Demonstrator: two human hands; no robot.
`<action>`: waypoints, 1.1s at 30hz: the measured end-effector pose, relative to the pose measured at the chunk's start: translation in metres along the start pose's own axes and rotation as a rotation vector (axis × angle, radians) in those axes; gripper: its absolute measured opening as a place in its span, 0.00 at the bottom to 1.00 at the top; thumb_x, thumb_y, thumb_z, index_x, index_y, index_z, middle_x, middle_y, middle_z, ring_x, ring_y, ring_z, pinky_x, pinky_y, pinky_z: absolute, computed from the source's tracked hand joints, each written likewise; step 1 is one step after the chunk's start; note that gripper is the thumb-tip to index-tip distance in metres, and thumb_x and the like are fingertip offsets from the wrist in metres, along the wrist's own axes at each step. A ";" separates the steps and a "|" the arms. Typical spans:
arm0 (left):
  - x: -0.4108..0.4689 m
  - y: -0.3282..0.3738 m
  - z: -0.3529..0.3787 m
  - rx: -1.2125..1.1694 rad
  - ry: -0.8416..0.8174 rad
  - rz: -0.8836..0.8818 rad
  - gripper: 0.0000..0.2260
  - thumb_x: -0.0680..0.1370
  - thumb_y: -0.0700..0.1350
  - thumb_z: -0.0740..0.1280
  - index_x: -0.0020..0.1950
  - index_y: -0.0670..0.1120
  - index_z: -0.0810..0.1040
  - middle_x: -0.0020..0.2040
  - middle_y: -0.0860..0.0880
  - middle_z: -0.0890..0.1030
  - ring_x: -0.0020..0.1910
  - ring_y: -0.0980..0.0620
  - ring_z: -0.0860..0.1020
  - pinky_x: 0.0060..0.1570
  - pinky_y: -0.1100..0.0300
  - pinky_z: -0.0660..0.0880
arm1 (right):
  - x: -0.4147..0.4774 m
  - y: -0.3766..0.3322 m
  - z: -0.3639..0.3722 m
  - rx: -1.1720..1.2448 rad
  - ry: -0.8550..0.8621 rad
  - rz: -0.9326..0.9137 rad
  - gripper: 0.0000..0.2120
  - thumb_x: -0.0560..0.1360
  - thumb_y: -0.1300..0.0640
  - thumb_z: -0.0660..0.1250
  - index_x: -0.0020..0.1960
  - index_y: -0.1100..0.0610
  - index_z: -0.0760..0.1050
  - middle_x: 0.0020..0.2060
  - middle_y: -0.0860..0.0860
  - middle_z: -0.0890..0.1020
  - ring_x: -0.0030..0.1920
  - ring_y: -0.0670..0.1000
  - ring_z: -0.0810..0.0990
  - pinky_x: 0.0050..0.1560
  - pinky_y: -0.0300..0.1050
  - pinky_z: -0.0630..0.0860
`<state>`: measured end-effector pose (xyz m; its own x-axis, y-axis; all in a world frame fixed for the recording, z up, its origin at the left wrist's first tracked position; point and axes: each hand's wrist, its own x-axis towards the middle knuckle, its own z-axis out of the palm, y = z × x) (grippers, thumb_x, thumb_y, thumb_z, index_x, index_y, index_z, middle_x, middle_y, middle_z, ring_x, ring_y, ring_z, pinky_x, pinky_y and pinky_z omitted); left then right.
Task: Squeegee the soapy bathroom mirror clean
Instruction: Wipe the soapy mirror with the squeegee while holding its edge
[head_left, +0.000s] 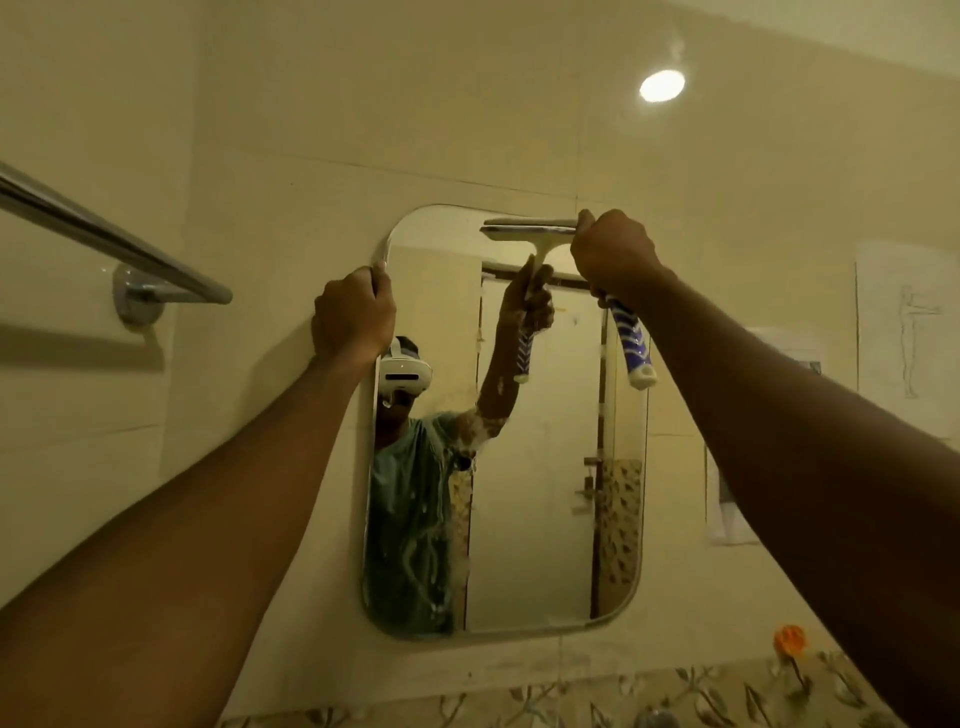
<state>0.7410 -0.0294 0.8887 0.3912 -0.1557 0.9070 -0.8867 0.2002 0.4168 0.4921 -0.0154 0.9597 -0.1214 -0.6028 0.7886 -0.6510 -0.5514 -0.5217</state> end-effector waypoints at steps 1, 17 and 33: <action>0.000 -0.002 0.002 0.006 0.014 0.015 0.23 0.84 0.52 0.51 0.50 0.39 0.79 0.44 0.38 0.82 0.43 0.39 0.80 0.39 0.55 0.70 | -0.001 -0.001 0.000 -0.008 -0.020 0.004 0.16 0.83 0.49 0.52 0.49 0.60 0.70 0.32 0.51 0.75 0.26 0.48 0.74 0.27 0.40 0.74; -0.007 -0.009 0.010 0.041 0.130 0.051 0.25 0.83 0.54 0.51 0.42 0.41 0.80 0.37 0.40 0.82 0.36 0.39 0.80 0.33 0.57 0.71 | -0.056 0.040 0.025 -0.052 0.022 -0.063 0.27 0.84 0.48 0.47 0.33 0.57 0.71 0.25 0.51 0.75 0.20 0.45 0.72 0.17 0.30 0.65; -0.012 -0.011 0.013 -0.004 0.162 0.054 0.25 0.83 0.54 0.51 0.40 0.41 0.80 0.34 0.42 0.81 0.30 0.44 0.78 0.31 0.59 0.70 | -0.105 0.075 0.051 -0.103 -0.035 0.017 0.24 0.84 0.48 0.46 0.36 0.56 0.70 0.25 0.49 0.74 0.21 0.44 0.70 0.18 0.33 0.63</action>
<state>0.7428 -0.0425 0.8724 0.3783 0.0134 0.9256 -0.9066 0.2075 0.3675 0.4944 -0.0232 0.8208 -0.1080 -0.6326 0.7669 -0.7231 -0.4794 -0.4972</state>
